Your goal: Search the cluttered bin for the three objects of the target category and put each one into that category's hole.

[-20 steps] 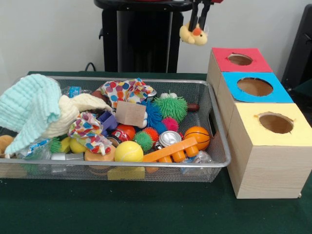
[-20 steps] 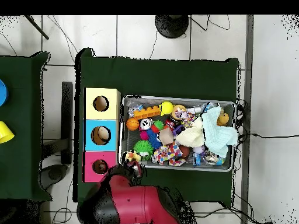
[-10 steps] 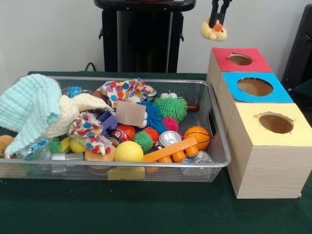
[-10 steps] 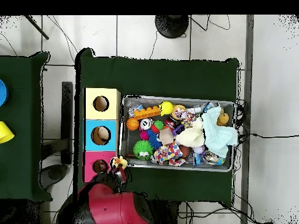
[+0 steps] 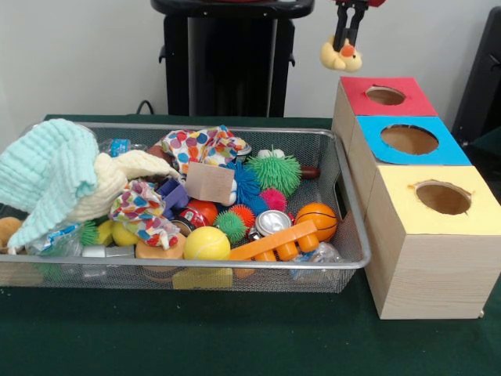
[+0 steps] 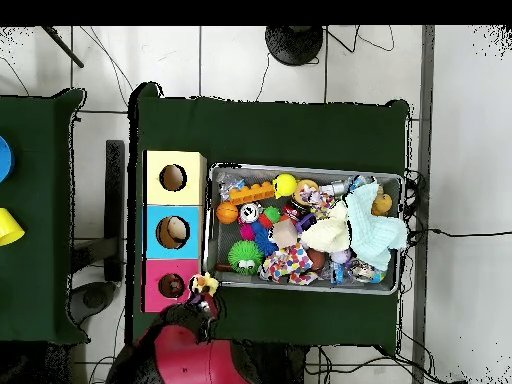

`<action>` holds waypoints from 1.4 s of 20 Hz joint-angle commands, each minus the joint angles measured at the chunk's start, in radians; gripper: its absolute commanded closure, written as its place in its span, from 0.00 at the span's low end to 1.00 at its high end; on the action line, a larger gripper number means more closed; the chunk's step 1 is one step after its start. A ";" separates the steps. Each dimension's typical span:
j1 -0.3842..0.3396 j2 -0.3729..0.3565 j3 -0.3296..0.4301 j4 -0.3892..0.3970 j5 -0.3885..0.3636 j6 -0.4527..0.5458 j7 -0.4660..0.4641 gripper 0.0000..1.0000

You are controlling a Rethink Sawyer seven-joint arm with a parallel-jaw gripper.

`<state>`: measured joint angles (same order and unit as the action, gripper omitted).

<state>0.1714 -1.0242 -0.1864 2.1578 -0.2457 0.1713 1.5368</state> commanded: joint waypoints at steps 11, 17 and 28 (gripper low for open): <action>0.088 0.160 -0.119 0.031 -0.043 -0.145 0.185 1.00; 0.142 0.164 -0.147 0.029 -0.020 -0.129 0.199 1.00; 0.112 0.076 -0.061 0.075 0.050 -0.037 0.206 1.00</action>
<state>0.3178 -0.9223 -0.3227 2.1924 -0.2530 0.0695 1.5368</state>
